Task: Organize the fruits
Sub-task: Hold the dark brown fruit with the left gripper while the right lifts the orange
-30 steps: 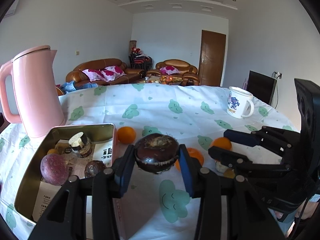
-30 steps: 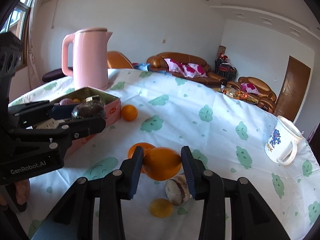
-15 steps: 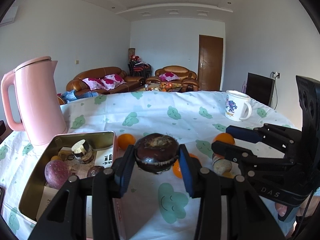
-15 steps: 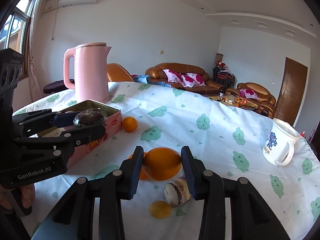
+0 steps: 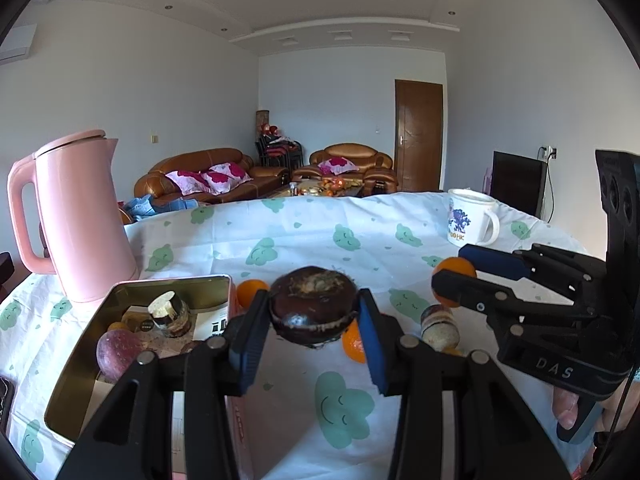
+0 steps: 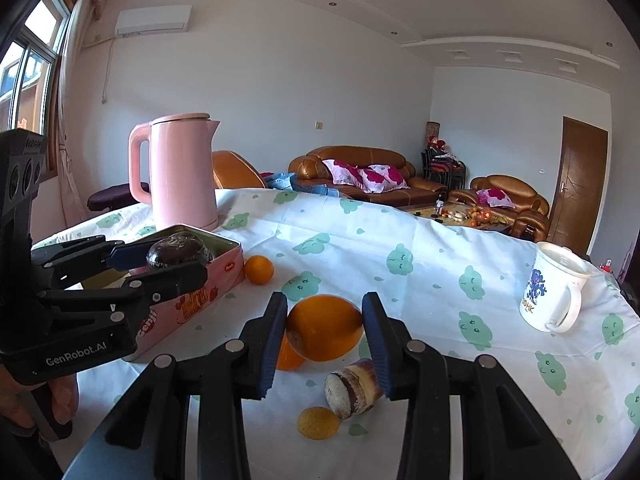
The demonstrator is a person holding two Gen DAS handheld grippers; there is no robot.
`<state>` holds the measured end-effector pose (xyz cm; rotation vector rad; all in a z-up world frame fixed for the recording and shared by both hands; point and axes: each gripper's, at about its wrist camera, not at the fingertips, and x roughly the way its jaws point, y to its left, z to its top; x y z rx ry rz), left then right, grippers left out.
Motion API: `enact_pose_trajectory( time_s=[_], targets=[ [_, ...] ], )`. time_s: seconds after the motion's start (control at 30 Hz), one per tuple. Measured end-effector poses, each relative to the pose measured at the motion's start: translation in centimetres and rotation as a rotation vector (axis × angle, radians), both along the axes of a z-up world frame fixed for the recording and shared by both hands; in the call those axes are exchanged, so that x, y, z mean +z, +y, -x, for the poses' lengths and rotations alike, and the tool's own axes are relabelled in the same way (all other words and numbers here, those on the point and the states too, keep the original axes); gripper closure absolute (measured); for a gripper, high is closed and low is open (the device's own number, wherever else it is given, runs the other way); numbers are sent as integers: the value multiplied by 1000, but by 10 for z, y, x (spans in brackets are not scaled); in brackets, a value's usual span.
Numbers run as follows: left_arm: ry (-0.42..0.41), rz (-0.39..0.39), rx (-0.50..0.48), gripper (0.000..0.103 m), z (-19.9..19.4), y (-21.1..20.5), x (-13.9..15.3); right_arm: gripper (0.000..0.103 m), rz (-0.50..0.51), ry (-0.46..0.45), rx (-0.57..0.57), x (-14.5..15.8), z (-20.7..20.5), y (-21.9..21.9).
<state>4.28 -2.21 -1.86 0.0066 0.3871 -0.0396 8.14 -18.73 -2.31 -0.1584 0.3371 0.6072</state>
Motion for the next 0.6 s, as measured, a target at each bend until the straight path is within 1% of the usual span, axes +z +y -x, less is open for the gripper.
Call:
enact_pose_trajectory(
  time_s=[0.6],
  targets=[
    [-40,-10,-3,58,7,-2,5,62,-80,-51,-24,5,8,-15]
  ],
)
